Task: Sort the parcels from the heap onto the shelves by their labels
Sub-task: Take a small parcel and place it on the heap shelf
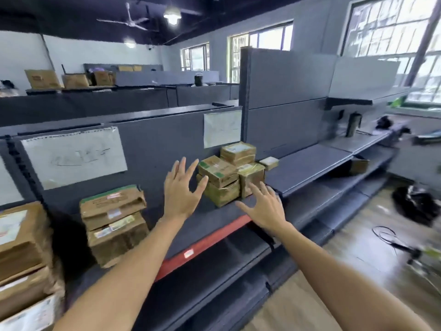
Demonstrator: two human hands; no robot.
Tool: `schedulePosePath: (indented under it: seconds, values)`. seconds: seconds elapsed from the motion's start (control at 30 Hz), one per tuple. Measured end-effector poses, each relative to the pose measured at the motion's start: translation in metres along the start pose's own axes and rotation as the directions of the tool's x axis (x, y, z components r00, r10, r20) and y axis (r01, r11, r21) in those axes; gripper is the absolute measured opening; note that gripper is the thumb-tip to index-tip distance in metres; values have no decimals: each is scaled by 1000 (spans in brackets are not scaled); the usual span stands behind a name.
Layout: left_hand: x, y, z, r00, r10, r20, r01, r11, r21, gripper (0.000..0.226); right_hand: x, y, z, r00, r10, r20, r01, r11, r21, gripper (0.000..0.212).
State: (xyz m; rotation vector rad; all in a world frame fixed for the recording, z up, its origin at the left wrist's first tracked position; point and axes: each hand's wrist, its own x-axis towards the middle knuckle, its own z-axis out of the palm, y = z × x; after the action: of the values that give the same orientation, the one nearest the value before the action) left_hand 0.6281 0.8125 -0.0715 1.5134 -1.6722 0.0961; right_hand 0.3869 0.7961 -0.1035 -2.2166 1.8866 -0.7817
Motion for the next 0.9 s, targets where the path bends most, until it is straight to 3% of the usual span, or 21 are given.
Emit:
schedulePosePath:
  seconds: [0.23, 0.4, 0.67, 0.9]
  values:
    - [57, 126, 147, 976, 155, 156, -143, 986, -88, 75, 26, 148, -66, 984, 144, -103, -145, 989, -6, 82]
    - [101, 184, 251, 957, 220, 190, -188, 967, -172, 75, 63, 247, -87, 952, 264, -155, -272, 962, -31, 83]
    - [200, 232, 413, 955, 175, 239, -117, 963, -242, 84, 173, 391, -103, 921, 369, -127, -378, 924, -53, 88]
    - [273, 254, 509, 956, 120, 268, -61, 974, -217, 79, 279, 467, -120, 936, 335, -111, -343, 938, -57, 90]
